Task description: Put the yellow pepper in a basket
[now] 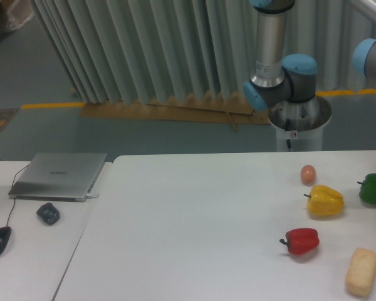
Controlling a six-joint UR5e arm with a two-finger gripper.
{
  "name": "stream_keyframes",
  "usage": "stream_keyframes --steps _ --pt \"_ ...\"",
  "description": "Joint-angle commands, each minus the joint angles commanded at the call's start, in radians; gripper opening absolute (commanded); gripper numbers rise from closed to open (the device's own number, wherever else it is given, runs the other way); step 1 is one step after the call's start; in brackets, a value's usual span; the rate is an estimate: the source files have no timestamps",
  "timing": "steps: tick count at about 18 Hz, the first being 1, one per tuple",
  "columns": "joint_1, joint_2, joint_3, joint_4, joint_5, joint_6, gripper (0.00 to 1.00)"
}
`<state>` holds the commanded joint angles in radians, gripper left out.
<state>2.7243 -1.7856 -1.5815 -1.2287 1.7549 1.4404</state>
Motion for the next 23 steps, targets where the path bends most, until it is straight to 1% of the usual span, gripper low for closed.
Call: stream_keyframes --steps 1,3,4,6,7,8,10,13,23 --pt "0.000 0.000 -0.003 0.002 0.000 -0.003 1.00" --pt "0.000 0.000 -0.018 0.029 -0.005 -0.002 1.00" --pt "0.011 -0.002 -0.029 0.063 -0.009 -0.003 1.00" --pt "0.038 -0.002 -0.046 0.078 -0.044 0.006 1.00" --pt "0.055 0.000 -0.046 0.081 -0.090 0.006 1.00" --pt "0.060 0.000 -0.043 0.080 -0.112 0.003 1.00" --pt "0.075 0.000 -0.041 0.078 -0.114 0.000 1.00" --pt "0.075 -0.002 -0.031 0.075 -0.115 0.002 1.00" --pt "0.083 0.002 -0.038 0.063 -0.112 0.008 1.00"
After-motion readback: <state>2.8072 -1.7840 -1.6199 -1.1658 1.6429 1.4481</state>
